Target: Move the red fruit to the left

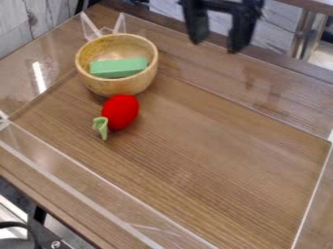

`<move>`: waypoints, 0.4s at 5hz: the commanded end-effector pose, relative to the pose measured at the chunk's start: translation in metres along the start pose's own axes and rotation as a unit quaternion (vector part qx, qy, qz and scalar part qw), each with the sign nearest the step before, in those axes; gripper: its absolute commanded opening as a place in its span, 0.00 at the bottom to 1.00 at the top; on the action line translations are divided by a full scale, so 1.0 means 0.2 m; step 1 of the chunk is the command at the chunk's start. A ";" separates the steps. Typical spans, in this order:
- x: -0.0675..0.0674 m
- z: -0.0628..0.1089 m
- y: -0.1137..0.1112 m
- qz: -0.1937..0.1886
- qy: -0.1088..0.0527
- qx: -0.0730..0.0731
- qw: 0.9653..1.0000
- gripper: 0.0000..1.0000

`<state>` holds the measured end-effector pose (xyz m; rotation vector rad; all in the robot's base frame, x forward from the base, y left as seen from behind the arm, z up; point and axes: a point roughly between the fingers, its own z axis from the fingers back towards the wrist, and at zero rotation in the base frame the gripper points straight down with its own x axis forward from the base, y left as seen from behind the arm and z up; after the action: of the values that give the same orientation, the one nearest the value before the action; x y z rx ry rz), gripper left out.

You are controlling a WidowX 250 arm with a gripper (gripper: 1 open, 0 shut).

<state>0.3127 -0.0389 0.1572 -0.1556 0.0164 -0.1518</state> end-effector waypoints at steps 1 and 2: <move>0.05 0.00 -0.11 -0.024 -0.022 0.002 0.999 1.00; 0.05 -0.07 -0.23 -0.032 -0.024 0.005 0.999 1.00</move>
<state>0.3133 -0.0866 0.1387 -0.1481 0.0030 -0.2157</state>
